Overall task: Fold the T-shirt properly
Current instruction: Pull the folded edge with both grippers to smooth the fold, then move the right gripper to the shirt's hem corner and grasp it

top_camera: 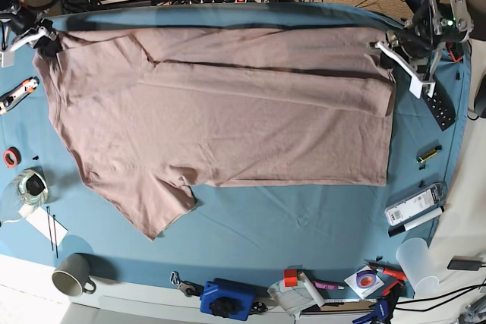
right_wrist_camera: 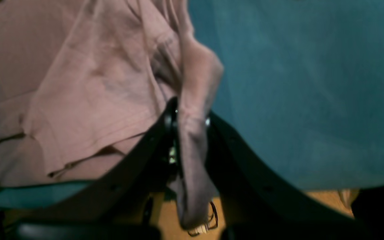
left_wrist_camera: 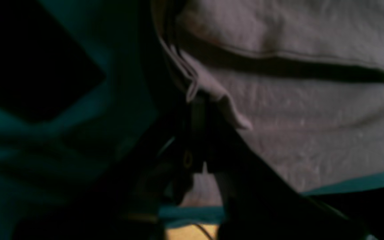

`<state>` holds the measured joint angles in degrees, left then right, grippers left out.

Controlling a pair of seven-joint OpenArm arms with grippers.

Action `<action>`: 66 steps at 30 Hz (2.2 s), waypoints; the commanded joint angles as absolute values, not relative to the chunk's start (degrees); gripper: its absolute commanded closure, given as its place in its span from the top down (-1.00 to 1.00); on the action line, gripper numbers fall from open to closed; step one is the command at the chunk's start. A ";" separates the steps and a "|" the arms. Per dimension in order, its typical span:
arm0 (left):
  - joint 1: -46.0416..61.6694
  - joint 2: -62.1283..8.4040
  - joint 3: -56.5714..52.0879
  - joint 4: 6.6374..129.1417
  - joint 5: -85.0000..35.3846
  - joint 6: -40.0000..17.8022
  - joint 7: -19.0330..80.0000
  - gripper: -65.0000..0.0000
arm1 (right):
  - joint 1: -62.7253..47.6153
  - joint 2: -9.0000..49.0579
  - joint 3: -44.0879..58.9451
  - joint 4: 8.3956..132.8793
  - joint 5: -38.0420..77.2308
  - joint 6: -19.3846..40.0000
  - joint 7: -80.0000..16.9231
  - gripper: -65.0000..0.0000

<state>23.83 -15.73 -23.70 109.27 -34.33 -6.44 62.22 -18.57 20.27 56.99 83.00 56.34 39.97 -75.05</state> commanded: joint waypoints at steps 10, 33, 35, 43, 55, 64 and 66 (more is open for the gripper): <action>25.76 -16.36 -23.92 109.67 -33.06 -6.02 65.39 -1.00 | -23.83 21.87 57.49 84.07 60.64 40.00 -73.89 -1.00; 26.22 -16.36 -23.92 124.53 -23.09 -5.98 62.19 -0.09 | -18.31 24.64 67.75 84.07 80.38 40.00 -80.00 -0.48; 26.39 -16.34 -23.92 126.54 -23.11 -6.00 61.39 -0.09 | -17.58 25.19 69.36 84.07 80.36 40.00 -80.00 -0.48; 26.83 -16.34 -23.90 127.26 -23.16 -6.02 51.90 -0.09 | -10.68 29.26 67.51 83.94 67.57 40.00 -68.86 -0.48; 26.83 -16.34 -23.77 127.26 -27.27 -10.57 52.64 -0.09 | 10.98 32.23 35.55 81.21 26.74 35.42 -51.51 -0.48; 26.85 -16.34 -23.77 127.26 -27.27 -10.57 52.66 -0.09 | 27.86 32.21 20.29 52.12 21.15 34.28 -44.58 -0.48; 26.83 -16.34 -23.77 127.26 -27.27 -10.57 52.66 -0.09 | 29.32 32.18 18.00 49.08 21.10 34.28 -44.25 -0.48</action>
